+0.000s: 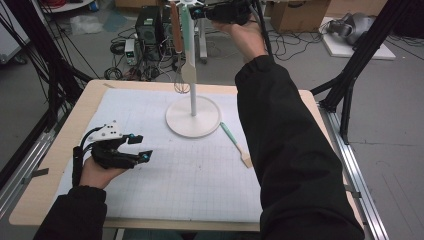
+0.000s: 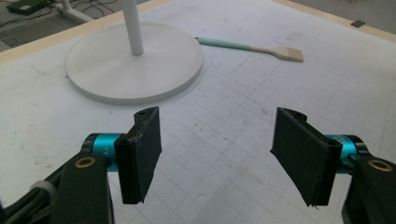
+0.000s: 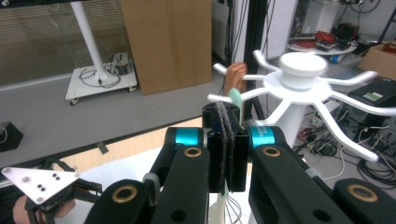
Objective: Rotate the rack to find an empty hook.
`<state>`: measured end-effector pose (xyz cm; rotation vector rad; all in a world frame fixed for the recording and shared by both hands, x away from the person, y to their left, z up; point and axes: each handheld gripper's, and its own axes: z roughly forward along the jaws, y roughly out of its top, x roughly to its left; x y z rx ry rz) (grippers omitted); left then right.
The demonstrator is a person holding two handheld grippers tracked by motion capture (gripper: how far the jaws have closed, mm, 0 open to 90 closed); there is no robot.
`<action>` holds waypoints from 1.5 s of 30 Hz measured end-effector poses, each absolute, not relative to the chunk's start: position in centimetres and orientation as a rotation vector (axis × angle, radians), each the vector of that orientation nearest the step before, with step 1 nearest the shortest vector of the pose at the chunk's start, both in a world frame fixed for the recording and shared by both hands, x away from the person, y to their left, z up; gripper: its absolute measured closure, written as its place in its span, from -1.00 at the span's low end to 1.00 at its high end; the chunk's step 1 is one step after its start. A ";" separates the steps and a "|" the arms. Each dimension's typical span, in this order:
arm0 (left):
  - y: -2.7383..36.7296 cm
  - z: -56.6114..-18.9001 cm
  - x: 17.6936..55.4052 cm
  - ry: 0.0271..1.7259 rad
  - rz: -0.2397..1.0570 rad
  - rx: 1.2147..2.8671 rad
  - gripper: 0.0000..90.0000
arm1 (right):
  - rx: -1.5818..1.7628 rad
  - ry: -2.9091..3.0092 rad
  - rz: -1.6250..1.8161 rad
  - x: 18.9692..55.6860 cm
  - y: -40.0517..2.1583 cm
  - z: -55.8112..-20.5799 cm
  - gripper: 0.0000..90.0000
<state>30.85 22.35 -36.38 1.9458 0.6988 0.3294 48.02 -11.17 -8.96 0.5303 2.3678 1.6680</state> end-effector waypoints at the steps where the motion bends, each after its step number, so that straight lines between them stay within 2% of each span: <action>1: 22.3 -36.4 30.8 0.704 0.329 1.939 -0.27 | 0.526 2.375 1.661 48.0 -11.1 -9.0 0.98; 21: 22.5 -36.3 30.9 0.700 0.331 1.944 -0.26 | 0.589 2.323 1.657 48.2 -14.6 -8.6 0.98; 45: 22.5 -36.4 30.8 0.702 0.325 1.938 -0.27 | 0.552 2.345 1.630 48.2 -11.6 -8.7 0.98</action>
